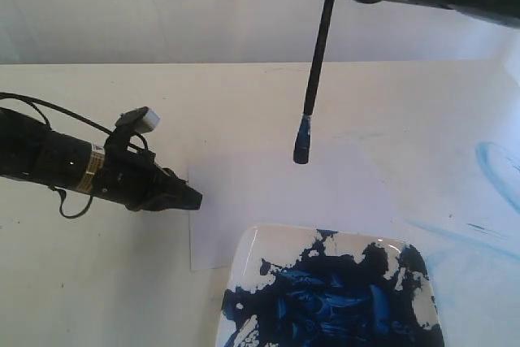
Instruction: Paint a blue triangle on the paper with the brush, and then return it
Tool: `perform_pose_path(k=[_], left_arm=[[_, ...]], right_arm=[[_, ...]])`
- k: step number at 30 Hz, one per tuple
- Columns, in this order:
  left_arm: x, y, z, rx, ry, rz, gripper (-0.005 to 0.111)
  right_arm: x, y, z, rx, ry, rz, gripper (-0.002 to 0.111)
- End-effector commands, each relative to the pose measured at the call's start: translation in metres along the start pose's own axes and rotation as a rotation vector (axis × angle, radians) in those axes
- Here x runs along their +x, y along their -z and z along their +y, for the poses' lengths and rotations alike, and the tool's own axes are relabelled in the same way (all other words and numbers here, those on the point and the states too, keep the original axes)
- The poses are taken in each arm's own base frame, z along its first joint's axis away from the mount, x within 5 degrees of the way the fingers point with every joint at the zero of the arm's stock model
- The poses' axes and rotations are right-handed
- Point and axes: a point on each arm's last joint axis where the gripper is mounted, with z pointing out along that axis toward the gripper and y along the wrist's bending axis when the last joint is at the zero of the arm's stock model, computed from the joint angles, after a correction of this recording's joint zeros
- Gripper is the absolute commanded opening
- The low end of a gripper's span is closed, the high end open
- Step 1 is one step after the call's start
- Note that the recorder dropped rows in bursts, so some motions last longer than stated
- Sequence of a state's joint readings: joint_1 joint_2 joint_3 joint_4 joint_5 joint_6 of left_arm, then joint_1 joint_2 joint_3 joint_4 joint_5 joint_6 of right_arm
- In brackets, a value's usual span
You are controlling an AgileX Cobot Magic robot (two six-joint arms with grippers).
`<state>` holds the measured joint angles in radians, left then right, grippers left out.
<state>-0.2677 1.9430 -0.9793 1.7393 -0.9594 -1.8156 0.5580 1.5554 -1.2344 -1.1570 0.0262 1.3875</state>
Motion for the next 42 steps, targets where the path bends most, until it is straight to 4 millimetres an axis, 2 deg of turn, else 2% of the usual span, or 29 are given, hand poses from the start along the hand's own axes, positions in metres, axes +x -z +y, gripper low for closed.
perform_pose_path(k=[1,9,27,30,33,35,36,38,42], left_arm=[[0.006,-0.009,0.004,-0.028,-0.01,0.028,0.0],[0.012,-0.014,0.013,-0.063,0.006,0.046,0.0],[0.011,-0.014,0.014,-0.079,0.005,0.045,0.0],[0.011,-0.014,0.014,-0.082,0.005,0.045,0.0],[0.011,-0.014,0.015,-0.09,0.004,0.044,0.0],[0.011,-0.014,0.015,-0.09,0.004,0.044,0.0],[0.011,-0.014,0.015,-0.09,0.004,0.044,0.0],[0.011,-0.014,0.015,-0.088,0.004,0.045,0.0],[0.011,-0.014,0.015,-0.086,0.004,0.045,0.0]], right_arm=[[0.006,-0.01,0.0,-0.01,-0.009,0.019,0.0],[0.006,-0.032,0.001,-0.019,-0.007,0.02,0.0],[0.017,-0.084,0.002,-0.037,-0.004,0.036,0.0],[0.018,-0.088,-0.004,0.027,-0.014,0.044,0.0],[0.015,-0.086,-0.009,0.09,-0.062,0.042,0.0],[0.008,-0.082,-0.007,0.127,0.0,0.002,0.0],[0.003,-0.076,-0.004,0.21,-0.024,-0.076,0.0],[-0.003,-0.065,0.003,0.251,-0.112,-0.148,0.0],[0.011,-0.062,0.016,0.238,-0.084,-0.114,0.0]])
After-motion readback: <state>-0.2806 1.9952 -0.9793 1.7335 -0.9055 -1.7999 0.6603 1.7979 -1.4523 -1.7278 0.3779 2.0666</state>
